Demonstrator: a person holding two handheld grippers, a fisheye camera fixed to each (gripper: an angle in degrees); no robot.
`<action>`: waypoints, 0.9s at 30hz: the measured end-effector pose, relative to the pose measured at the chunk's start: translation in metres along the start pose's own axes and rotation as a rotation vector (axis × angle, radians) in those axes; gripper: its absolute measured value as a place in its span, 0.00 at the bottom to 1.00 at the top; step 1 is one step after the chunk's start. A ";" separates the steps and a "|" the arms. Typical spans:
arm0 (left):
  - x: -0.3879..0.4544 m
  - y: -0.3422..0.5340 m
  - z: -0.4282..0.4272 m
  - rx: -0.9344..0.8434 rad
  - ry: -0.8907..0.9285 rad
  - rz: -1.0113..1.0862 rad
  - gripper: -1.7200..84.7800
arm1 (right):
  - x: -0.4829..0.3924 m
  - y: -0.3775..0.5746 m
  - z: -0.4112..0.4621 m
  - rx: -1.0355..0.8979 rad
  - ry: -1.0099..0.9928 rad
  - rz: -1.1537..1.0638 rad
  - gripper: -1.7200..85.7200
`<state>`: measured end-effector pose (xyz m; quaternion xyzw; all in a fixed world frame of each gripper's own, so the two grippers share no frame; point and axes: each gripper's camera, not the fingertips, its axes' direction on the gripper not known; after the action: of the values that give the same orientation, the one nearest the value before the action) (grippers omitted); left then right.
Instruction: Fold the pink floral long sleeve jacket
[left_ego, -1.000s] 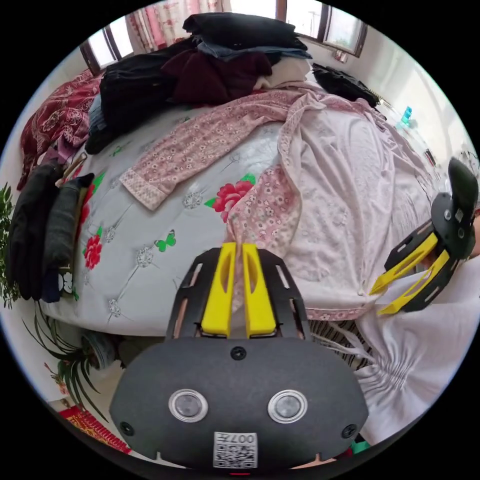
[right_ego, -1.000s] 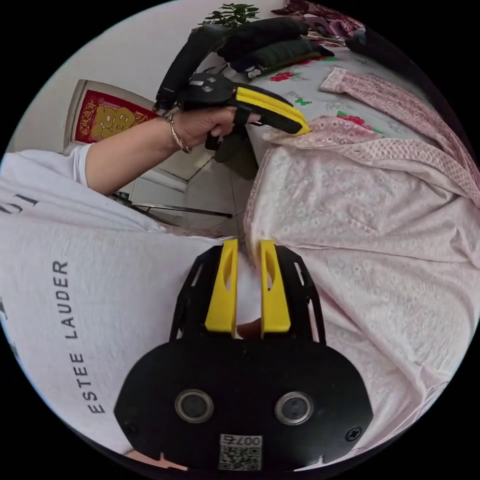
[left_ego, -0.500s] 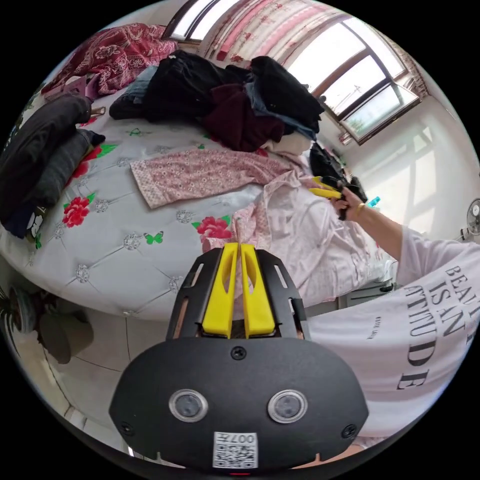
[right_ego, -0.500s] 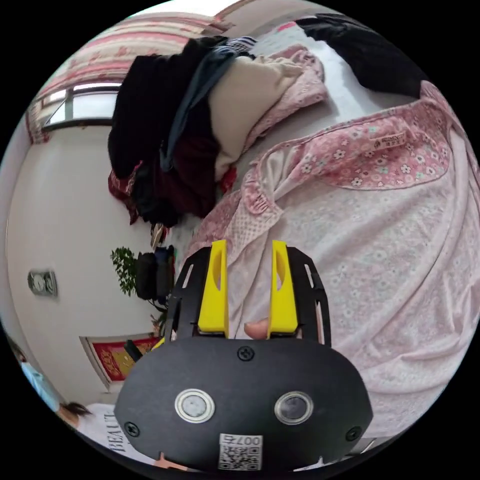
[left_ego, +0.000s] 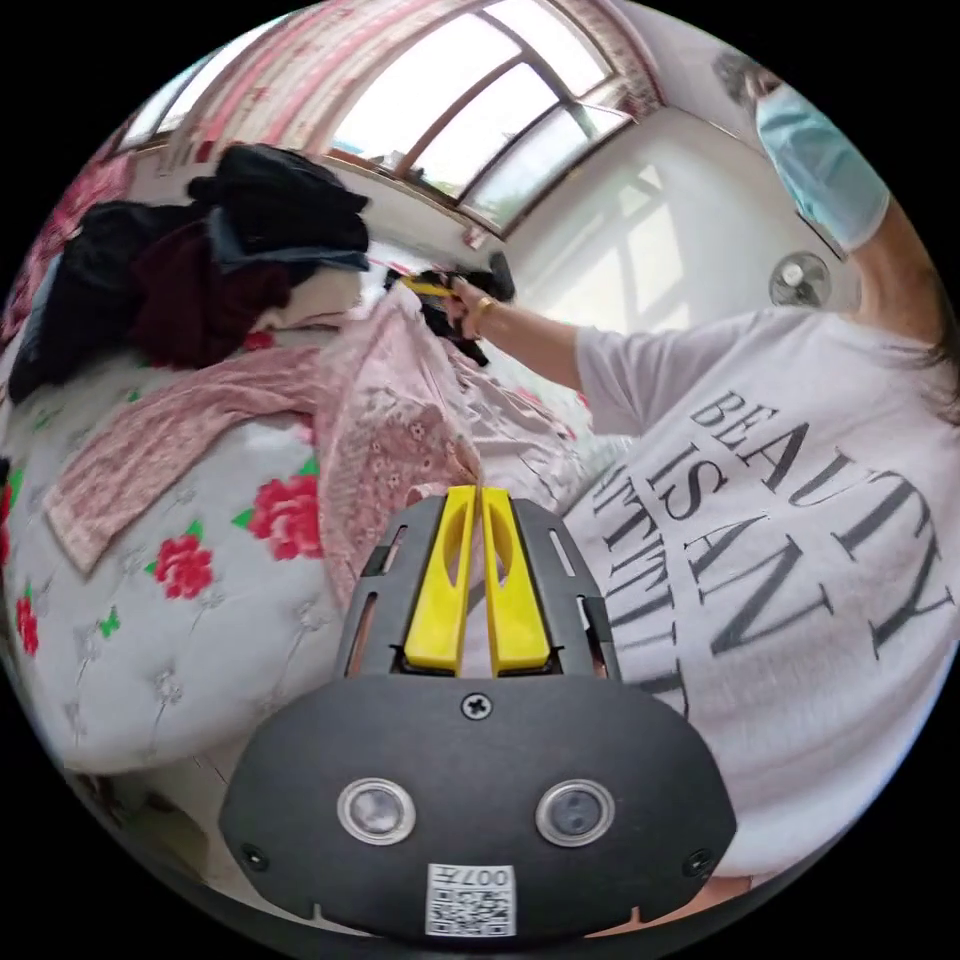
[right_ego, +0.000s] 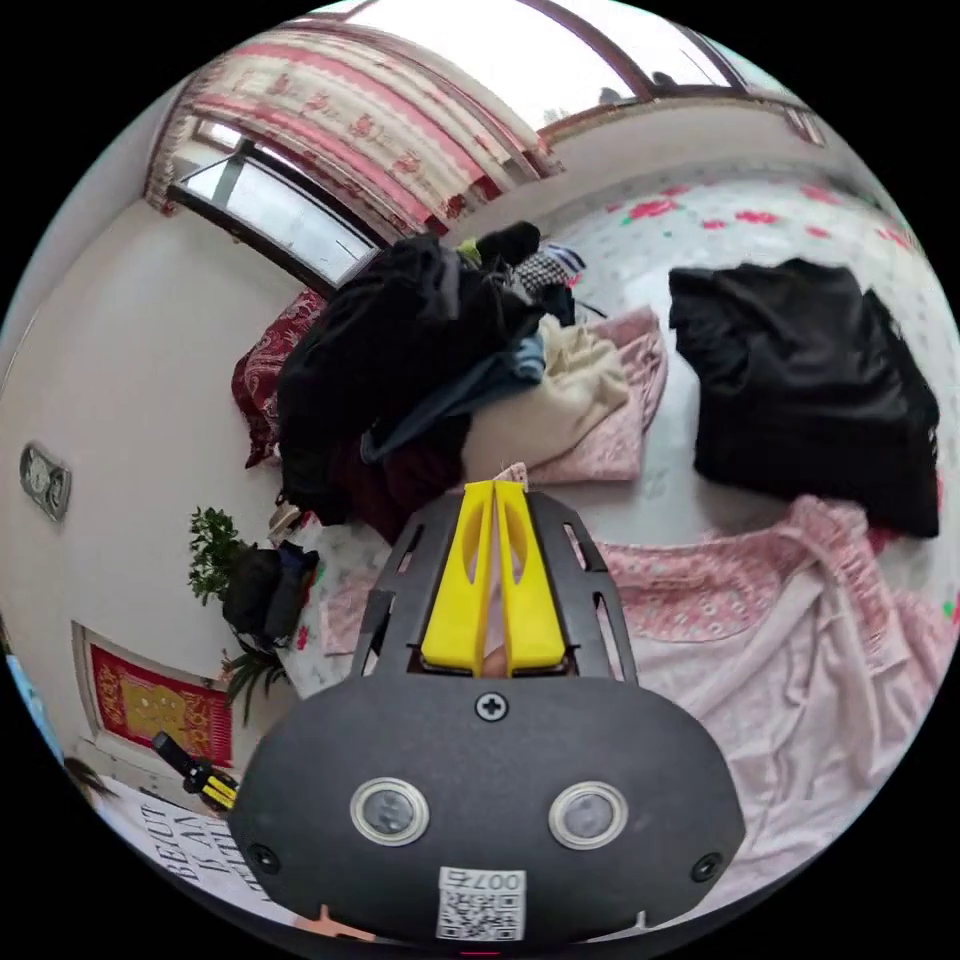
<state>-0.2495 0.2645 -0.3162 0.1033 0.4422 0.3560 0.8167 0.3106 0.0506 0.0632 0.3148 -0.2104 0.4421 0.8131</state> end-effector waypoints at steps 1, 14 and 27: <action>0.009 -0.004 0.040 -0.033 0.018 0.029 0.02 | -0.001 -0.005 -0.007 0.002 0.039 -0.021 0.02; -0.035 0.096 0.181 -0.276 -0.273 -0.223 0.11 | 0.052 0.204 -0.095 -0.177 0.119 -0.024 0.07; -0.117 0.178 0.287 -0.461 -0.534 -0.352 0.14 | 0.160 0.454 -0.227 -0.264 0.385 0.562 0.13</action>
<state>-0.1505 0.3567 0.0145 -0.0713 0.1338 0.2613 0.9533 0.0215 0.4894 0.1486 0.0480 -0.1872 0.6686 0.7181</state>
